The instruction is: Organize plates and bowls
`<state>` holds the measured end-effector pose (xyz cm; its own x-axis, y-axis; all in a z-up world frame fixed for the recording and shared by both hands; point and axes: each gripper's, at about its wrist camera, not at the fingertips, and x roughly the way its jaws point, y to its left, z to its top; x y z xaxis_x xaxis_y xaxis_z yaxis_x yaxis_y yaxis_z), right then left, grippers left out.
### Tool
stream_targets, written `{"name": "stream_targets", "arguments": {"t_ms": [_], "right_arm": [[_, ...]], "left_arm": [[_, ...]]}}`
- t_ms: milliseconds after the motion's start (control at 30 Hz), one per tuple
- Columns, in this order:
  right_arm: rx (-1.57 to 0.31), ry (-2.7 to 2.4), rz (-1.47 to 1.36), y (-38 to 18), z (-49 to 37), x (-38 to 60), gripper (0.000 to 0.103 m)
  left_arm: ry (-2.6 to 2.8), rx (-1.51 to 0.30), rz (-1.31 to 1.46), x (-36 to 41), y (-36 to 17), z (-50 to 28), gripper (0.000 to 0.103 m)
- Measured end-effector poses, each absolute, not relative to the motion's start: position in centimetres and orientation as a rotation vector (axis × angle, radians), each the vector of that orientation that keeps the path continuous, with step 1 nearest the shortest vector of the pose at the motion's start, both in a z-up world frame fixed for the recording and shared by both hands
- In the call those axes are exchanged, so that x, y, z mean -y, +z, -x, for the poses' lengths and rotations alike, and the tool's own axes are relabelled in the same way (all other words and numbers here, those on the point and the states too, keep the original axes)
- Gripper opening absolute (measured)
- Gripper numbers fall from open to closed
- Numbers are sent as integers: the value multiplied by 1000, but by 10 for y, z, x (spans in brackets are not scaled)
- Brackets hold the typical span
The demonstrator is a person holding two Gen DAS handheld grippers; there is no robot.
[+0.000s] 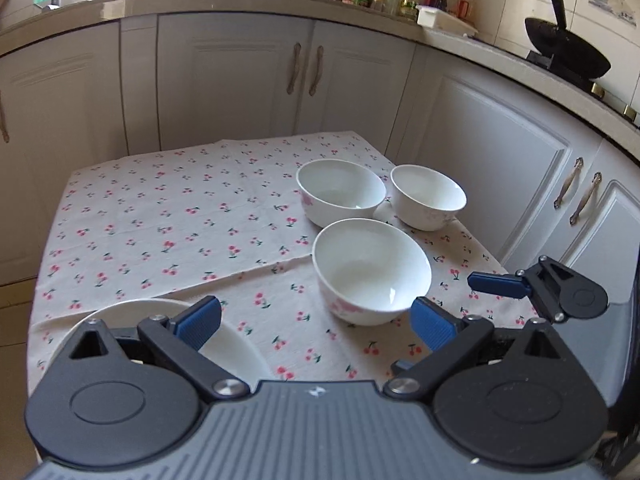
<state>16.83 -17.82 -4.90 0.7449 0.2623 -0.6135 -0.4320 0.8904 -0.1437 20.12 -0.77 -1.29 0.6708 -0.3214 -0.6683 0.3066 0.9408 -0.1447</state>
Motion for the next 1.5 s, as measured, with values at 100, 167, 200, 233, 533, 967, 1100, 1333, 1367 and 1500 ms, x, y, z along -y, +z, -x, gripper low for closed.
{"name": "stream_targets", "arguments": {"t_ms": [100, 167, 200, 233, 533, 967, 1100, 1333, 1367, 1500], "right_arm": [[-628, 386, 261, -53, -177, 185, 103], [-633, 388, 245, -56, -183, 189, 103], [-638, 391, 238, -57, -186, 190, 103], [-640, 394, 232, -59, -189, 191, 103], [-643, 431, 213, -67, -207, 190, 103], [-639, 459, 233, -73, -213, 184, 92], [-640, 460, 236, -73, -214, 184, 89], [-641, 457, 229, -70, -212, 185, 88], [-643, 457, 231, -70, -212, 184, 87], [-648, 457, 247, -67, -211, 181, 87]], "left_arm": [[-369, -780, -3, 23, -18, -215, 100], [-372, -795, -18, 31, -21, -226, 100], [-370, -803, -24, 35, -23, -233, 100], [-371, -809, -28, 38, -24, -238, 100], [-408, -860, -79, 67, -35, -279, 100], [-490, -921, -127, 85, -52, -305, 94], [-513, -933, -144, 89, -55, -308, 91], [-527, -935, -142, 88, -56, -307, 91], [-528, -936, -147, 88, -56, -306, 91], [-525, -938, -154, 88, -55, -302, 91]]}}
